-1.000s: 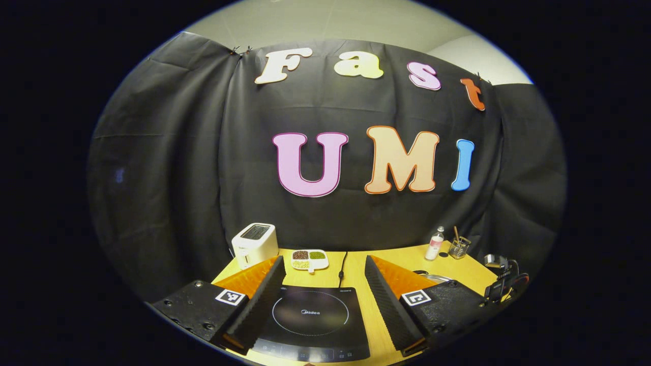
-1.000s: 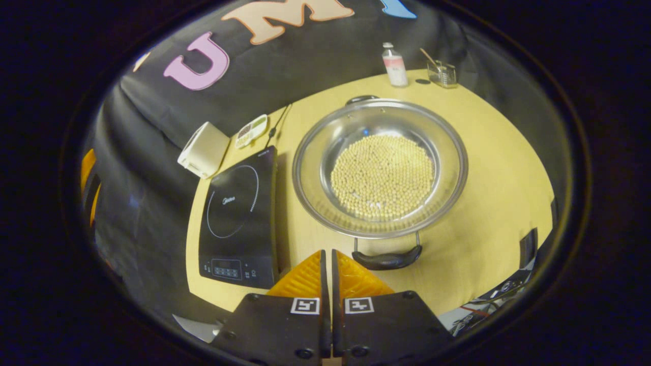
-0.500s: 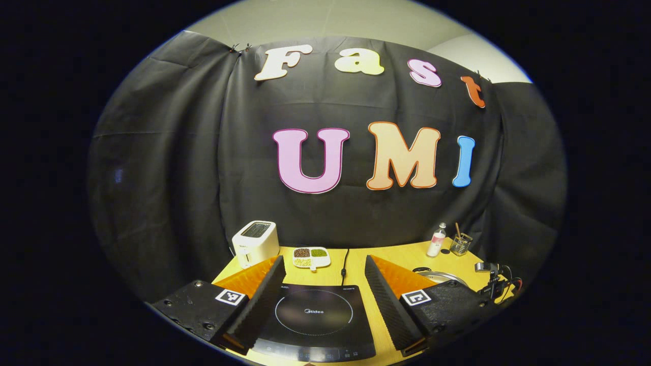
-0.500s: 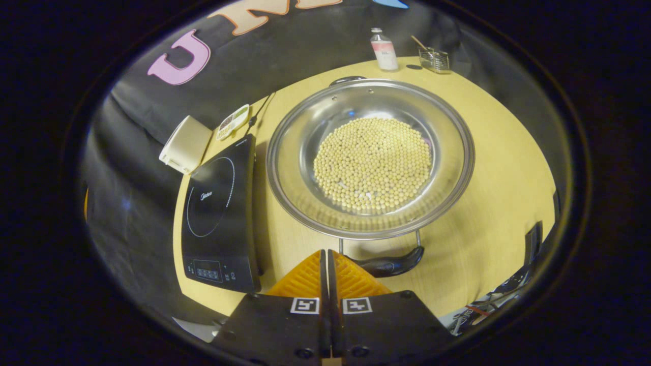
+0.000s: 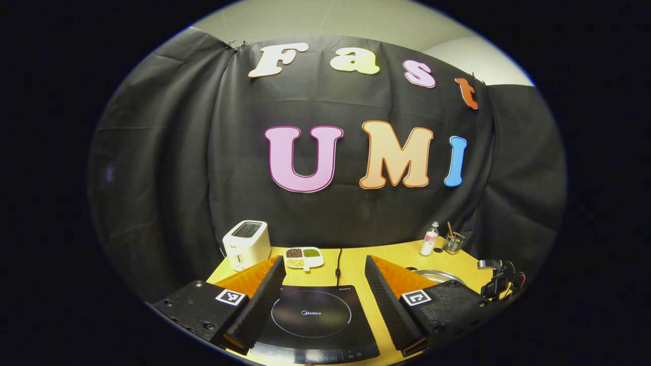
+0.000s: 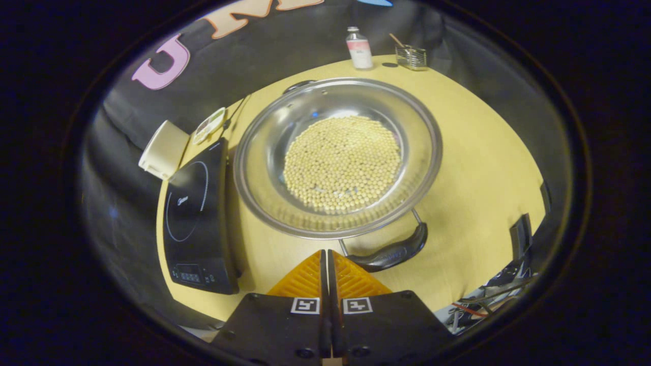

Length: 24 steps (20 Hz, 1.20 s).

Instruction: First push the handle of the pot to place it horizontally, then grasp the pot with both hands and set it on the induction cooktop.

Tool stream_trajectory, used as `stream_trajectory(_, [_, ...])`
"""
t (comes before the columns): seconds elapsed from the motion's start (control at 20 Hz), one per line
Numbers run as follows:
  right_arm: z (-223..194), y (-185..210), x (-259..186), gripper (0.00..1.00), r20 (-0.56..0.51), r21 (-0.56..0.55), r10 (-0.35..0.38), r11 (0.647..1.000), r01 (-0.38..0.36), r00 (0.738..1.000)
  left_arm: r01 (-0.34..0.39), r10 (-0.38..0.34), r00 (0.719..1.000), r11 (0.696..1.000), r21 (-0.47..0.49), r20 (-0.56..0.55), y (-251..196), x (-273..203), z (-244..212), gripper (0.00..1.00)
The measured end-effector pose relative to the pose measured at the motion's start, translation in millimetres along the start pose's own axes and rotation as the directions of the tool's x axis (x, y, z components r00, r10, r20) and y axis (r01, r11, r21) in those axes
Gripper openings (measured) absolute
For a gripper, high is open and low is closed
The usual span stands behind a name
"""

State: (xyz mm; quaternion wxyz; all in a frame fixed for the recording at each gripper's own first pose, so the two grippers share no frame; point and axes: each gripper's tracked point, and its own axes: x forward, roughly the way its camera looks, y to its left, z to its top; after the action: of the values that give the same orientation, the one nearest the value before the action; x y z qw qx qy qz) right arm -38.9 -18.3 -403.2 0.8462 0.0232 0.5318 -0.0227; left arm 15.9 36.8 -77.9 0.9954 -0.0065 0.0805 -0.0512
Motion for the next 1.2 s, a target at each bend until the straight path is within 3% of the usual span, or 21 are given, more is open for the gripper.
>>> stream_trajectory(0.05, [3,-8,-1,0.03,0.006,0.001,-0.022,1.000,0.022,1.000,0.008,-0.008,1.000,1.000,0.002,-0.004,0,0,-2,0.96])
stream_trajectory(0.15, [11,-21,-1,0.03,0.021,0.000,-0.058,0.998,0.058,0.998,0.020,-0.020,1.000,1.000,0.005,-0.012,1,-2,-6,0.93])
stream_trajectory(0.6, [33,-68,2,0.00,0.019,0.009,-0.161,0.987,0.161,0.987,0.025,-0.024,0.998,1.000,0.009,-0.051,7,-10,-19,0.96])
stream_trajectory(0.65, [36,-72,3,0.03,0.018,0.005,-0.164,0.986,0.164,0.986,0.019,-0.019,0.998,1.000,0.003,-0.054,7,-11,-19,0.92])
stream_trajectory(0.7, [39,-76,3,0.00,0.017,0.001,-0.165,0.986,0.165,0.986,0.015,-0.015,0.998,1.000,-0.004,-0.057,5,-10,-21,0.96])
stream_trajectory(0.85, [50,-89,5,0.03,0.017,-0.023,-0.166,0.986,0.166,0.986,-0.010,0.009,0.998,1.000,-0.022,-0.069,-3,-10,-23,0.92])
stream_trajectory(1.2, [87,-117,14,0.03,0.015,-0.080,-0.125,0.989,0.126,0.992,-0.100,0.094,0.992,0.992,-0.076,-0.087,-36,-13,-25,0.96])
